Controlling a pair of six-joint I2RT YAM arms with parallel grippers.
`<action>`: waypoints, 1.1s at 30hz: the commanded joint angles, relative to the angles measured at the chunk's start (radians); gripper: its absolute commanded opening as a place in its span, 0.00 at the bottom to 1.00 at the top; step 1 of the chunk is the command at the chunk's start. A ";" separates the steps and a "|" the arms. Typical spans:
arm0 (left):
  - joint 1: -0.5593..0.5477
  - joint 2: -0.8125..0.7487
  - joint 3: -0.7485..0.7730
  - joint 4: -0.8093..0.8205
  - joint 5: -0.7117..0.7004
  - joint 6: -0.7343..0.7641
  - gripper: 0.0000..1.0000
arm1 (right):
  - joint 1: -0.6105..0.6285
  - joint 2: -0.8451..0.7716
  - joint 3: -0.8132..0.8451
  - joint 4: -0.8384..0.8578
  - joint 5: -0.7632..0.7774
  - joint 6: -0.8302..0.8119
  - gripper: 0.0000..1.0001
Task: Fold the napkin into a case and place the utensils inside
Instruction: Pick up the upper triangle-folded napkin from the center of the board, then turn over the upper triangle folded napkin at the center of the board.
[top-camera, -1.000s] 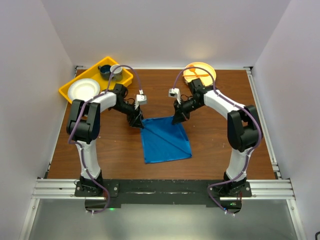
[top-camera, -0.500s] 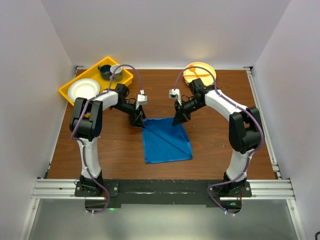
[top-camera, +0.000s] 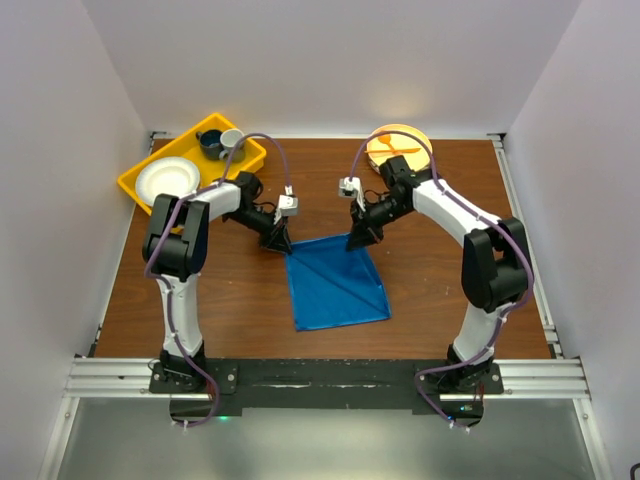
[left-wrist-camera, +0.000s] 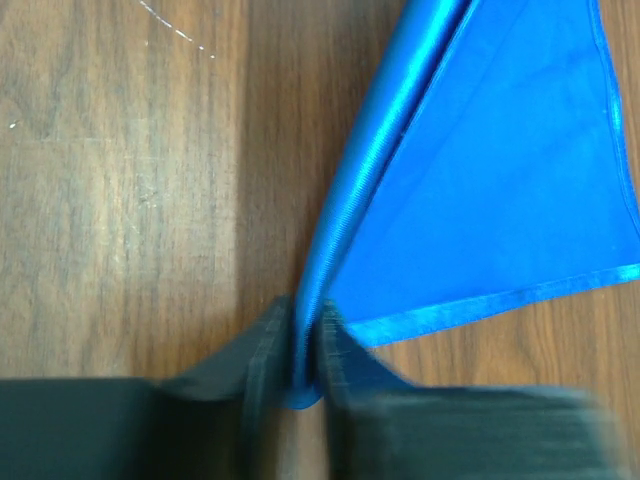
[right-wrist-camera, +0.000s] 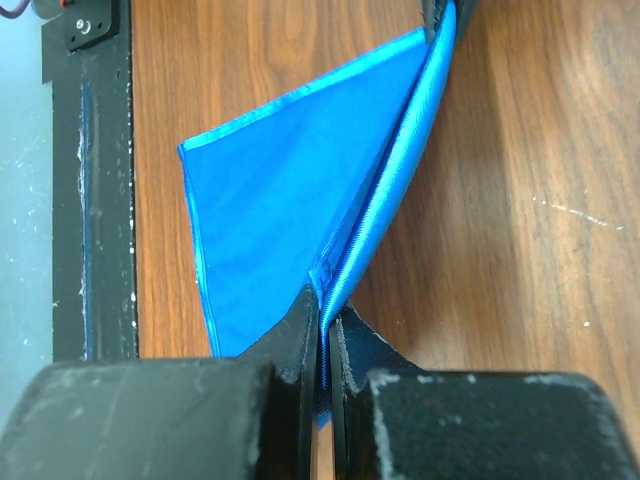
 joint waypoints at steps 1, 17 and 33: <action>0.007 -0.039 0.020 -0.038 0.027 0.033 0.05 | 0.006 -0.089 0.013 -0.018 -0.013 -0.042 0.00; 0.045 -0.347 0.113 0.452 -0.273 -0.437 0.00 | -0.043 -0.221 0.062 0.506 0.306 0.038 0.00; -0.035 -0.661 -0.452 0.862 -0.629 -0.130 0.00 | 0.021 -0.355 -0.535 1.199 0.314 -0.387 0.00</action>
